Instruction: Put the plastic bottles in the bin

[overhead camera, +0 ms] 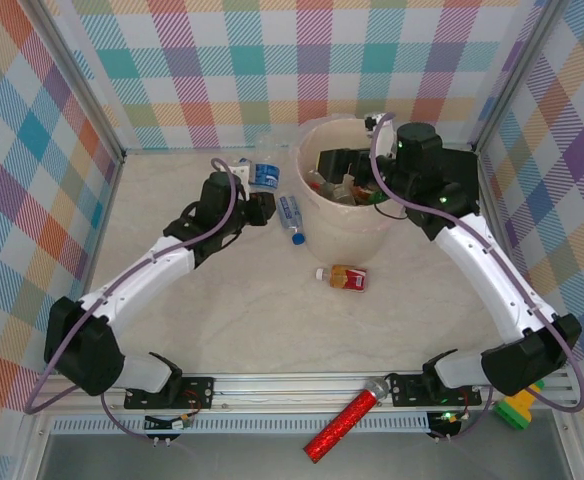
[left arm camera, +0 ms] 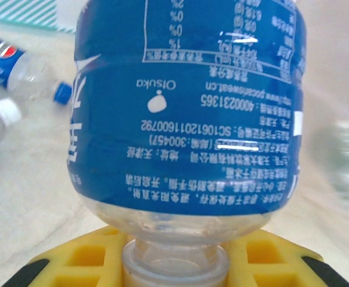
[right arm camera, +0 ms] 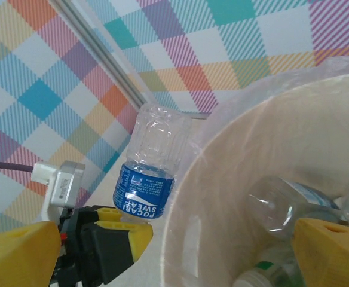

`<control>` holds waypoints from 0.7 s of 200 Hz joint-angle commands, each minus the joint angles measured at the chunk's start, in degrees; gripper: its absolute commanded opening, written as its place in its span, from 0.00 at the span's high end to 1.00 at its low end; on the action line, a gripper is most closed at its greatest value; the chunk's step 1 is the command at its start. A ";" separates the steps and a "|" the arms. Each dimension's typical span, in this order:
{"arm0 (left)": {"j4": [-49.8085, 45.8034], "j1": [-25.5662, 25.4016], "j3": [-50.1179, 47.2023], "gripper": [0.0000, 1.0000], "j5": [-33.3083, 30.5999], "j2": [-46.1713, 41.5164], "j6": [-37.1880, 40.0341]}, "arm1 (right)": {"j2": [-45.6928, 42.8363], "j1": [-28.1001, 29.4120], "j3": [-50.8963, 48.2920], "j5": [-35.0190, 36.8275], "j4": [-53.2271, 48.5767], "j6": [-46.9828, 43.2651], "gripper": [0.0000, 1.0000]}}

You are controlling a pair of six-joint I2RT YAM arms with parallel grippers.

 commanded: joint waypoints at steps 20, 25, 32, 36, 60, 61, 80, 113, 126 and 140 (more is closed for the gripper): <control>3.20 -2.31 -1.99 0.73 4.60 -6.61 7.39 | 2.63 0.78 3.58 -8.99 1.93 2.98 0.01; 3.14 -2.69 -2.13 0.73 5.01 -7.21 7.95 | 3.15 0.86 4.13 -9.65 1.80 3.20 0.01; 3.22 -3.15 -2.20 0.73 5.59 -7.85 8.64 | 3.91 1.04 5.05 -10.62 1.54 3.51 0.01; 3.08 -3.33 -2.33 0.73 5.92 -8.22 8.89 | 4.39 1.22 5.41 -11.24 1.52 3.62 0.01; 2.11 -4.29 -2.10 0.74 7.84 -9.22 10.11 | 7.33 2.22 8.64 -13.26 0.28 4.36 0.01; 2.10 -4.32 -2.09 0.74 7.91 -9.23 10.14 | 7.45 2.25 8.77 -13.30 0.24 4.40 0.01; 1.78 -5.17 -2.09 0.74 8.82 -10.00 10.86 | 9.66 2.94 11.24 -14.63 -1.06 4.49 0.01; 0.85 -6.54 -1.74 0.74 9.78 -10.70 12.17 | 12.62 3.68 14.05 -17.32 -2.51 5.02 0.01; 0.64 -6.80 -1.65 0.74 10.21 -10.74 12.37 | 13.47 3.86 14.76 -19.03 -2.69 5.22 0.00; 0.52 -7.00 -1.71 0.74 10.28 -10.71 12.62 | 14.10 4.02 15.30 -20.10 -2.97 5.42 0.04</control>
